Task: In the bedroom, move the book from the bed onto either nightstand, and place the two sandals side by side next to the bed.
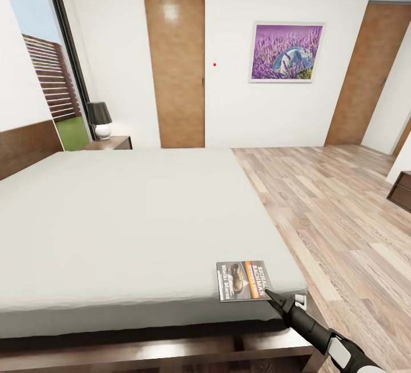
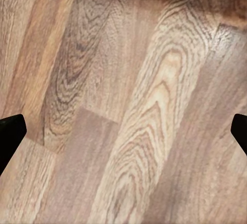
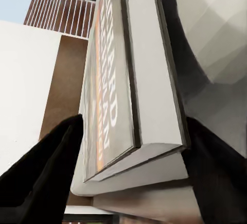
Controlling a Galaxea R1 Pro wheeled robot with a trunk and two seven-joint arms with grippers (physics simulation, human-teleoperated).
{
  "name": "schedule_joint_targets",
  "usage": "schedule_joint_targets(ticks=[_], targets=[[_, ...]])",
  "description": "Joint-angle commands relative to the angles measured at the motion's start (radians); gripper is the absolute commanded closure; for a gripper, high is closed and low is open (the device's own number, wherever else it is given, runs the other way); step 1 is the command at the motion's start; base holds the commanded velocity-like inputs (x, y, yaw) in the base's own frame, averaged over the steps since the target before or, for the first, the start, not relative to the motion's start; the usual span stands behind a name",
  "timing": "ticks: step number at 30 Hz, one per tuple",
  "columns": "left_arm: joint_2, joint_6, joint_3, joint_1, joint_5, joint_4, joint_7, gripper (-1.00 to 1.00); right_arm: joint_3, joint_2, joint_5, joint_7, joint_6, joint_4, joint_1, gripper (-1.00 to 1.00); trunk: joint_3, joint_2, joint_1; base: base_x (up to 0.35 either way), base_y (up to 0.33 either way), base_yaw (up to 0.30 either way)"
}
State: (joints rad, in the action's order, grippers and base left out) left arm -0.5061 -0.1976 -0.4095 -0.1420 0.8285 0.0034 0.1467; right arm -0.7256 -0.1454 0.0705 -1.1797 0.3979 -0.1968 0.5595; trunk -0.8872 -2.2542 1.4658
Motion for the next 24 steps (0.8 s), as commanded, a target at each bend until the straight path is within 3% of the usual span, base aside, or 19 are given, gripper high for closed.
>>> schedule_joint_targets(ticks=[1,24], targets=[[0.000,-0.003,-0.008,-0.001,0.011,0.001,0.005,-1.00,0.002,0.000,0.008,-0.001,0.010,0.000,0.000,1.00,-0.001,0.000,0.000,0.000,0.000,0.000],[0.000,-0.003,-0.008,-0.001,0.011,0.001,0.005,-1.00,0.001,0.000,0.008,-0.001,0.010,0.000,0.000,1.00,-0.001,0.000,0.000,0.000,0.000,0.000]])
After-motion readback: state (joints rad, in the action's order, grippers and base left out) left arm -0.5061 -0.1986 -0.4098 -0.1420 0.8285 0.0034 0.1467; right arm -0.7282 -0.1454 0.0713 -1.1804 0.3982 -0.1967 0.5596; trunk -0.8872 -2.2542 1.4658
